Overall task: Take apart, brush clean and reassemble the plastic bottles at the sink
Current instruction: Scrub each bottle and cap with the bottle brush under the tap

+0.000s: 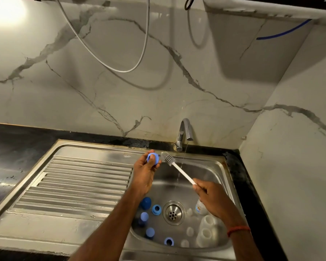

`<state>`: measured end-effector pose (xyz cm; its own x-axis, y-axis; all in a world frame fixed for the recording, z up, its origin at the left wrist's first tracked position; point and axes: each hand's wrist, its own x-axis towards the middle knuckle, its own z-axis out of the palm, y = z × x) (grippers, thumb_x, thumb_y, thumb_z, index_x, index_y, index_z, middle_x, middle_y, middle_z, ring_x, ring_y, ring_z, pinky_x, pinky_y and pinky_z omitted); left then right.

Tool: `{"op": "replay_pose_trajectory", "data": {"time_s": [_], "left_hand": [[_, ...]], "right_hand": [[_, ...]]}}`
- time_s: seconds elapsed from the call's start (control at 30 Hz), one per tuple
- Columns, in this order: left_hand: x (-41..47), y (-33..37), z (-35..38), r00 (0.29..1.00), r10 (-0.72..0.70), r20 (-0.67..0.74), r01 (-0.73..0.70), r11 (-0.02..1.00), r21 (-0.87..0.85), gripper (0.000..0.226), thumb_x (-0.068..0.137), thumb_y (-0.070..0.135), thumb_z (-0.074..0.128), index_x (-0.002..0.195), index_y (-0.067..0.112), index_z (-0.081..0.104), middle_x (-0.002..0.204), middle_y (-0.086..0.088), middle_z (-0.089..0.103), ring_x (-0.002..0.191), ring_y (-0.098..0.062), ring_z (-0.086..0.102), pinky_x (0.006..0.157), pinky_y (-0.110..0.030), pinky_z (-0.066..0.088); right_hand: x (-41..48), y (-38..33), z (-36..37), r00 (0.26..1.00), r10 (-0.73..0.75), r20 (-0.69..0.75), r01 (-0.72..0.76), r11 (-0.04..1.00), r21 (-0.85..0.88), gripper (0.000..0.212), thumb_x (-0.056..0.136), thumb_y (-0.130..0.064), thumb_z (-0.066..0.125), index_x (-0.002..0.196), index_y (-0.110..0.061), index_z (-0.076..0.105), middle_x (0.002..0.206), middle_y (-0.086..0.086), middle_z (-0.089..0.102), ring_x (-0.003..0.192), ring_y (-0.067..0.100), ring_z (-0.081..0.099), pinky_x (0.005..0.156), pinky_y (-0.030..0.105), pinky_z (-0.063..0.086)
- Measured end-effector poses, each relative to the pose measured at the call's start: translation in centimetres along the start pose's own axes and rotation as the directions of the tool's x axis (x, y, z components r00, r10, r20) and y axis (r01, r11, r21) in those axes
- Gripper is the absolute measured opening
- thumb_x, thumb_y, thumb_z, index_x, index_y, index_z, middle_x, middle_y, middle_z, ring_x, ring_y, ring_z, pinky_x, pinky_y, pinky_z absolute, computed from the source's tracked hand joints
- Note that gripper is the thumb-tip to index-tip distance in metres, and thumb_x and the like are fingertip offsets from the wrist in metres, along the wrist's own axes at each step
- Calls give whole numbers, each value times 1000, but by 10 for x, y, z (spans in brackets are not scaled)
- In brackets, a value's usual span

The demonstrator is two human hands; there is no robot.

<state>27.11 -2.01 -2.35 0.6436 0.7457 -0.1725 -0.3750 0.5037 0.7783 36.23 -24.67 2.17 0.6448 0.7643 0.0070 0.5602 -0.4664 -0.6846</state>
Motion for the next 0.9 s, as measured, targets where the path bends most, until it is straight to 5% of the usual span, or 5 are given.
{"op": "replay_pose_trajectory", "data": {"time_s": [0.37, 0.53, 0.67, 0.8, 0.9], "left_hand": [[-10, 2, -3, 976, -194, -97, 172, 966, -195, 23, 81, 7, 71, 98, 11, 56, 100, -17, 72, 70, -21, 71, 54, -24, 56], [-11, -3, -8, 954, -291, -78, 261, 927, -269, 20, 98, 35, 60, 90, 17, 61, 79, -6, 64, 56, -14, 55, 44, -21, 45], [-9, -1, 2, 928, -364, -73, 298, 847, -440, 28, 104, 32, 49, 103, 9, 65, 88, -12, 66, 70, -20, 60, 55, -27, 58], [-5, 0, 11, 927, -367, -76, 284, 820, -497, 34, 106, 30, 48, 114, 0, 63, 102, -19, 67, 88, -26, 66, 71, -34, 63], [-9, -2, 22, 935, -348, -73, 267, 821, -505, 38, 106, 33, 45, 119, 0, 60, 106, -20, 66, 91, -27, 66, 76, -34, 62]], "right_hand": [[26, 24, 15, 946, 217, -240, -225, 974, -5, 18, 103, -25, 50, 92, -18, 63, 68, -5, 60, 64, 10, 59, 56, 21, 38], [24, 21, 20, 947, 197, -255, -194, 980, 38, 18, 103, -24, 50, 88, -24, 60, 68, -2, 62, 66, 12, 62, 56, 22, 43], [19, 7, 17, 970, 119, -214, -97, 989, 109, 16, 102, -23, 52, 93, -28, 64, 60, -3, 57, 53, 12, 52, 52, 19, 42], [10, -11, 23, 997, -22, 72, 16, 997, 79, 16, 102, -27, 52, 103, -38, 64, 64, -7, 54, 58, 4, 50, 62, 29, 49], [13, -19, 40, 999, -39, 34, 39, 999, 3, 22, 103, -30, 48, 119, -30, 64, 63, -7, 52, 54, 3, 49, 55, 22, 42]]}}
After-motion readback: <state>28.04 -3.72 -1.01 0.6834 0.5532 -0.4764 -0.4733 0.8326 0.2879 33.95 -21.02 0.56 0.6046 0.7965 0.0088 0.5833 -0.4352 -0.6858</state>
